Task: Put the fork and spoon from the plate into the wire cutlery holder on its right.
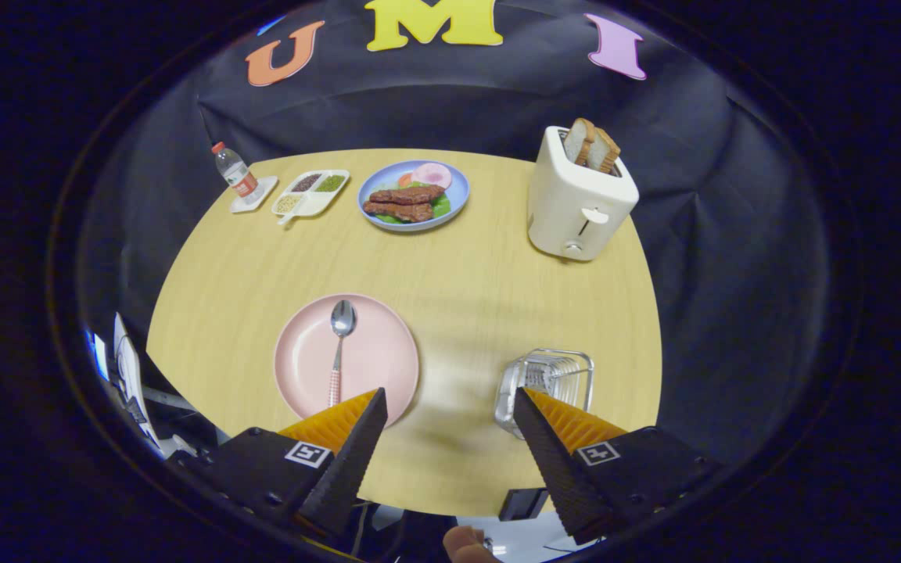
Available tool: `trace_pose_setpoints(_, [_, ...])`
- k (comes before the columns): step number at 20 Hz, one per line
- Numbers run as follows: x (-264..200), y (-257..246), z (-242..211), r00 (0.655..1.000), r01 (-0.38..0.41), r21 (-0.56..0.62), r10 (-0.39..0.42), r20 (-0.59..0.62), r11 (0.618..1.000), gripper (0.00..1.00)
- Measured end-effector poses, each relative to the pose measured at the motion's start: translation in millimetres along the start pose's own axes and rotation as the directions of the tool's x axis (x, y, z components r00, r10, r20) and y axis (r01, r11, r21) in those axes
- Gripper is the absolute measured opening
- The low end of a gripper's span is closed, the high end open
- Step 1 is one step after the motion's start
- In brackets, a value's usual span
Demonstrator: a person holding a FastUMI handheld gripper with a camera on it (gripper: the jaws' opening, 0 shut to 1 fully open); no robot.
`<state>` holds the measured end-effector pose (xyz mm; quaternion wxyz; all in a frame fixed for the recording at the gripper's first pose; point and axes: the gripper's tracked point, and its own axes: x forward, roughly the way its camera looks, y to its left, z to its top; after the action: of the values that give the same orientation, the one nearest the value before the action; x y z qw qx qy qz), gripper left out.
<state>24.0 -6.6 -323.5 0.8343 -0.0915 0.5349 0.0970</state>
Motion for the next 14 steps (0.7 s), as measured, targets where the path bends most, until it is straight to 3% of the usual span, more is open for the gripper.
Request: trace_pose_setpoints(14, [80, 120, -40, 0.989, -0.060, 0.113, 0.074, -0.130, 0.992, 0.98])
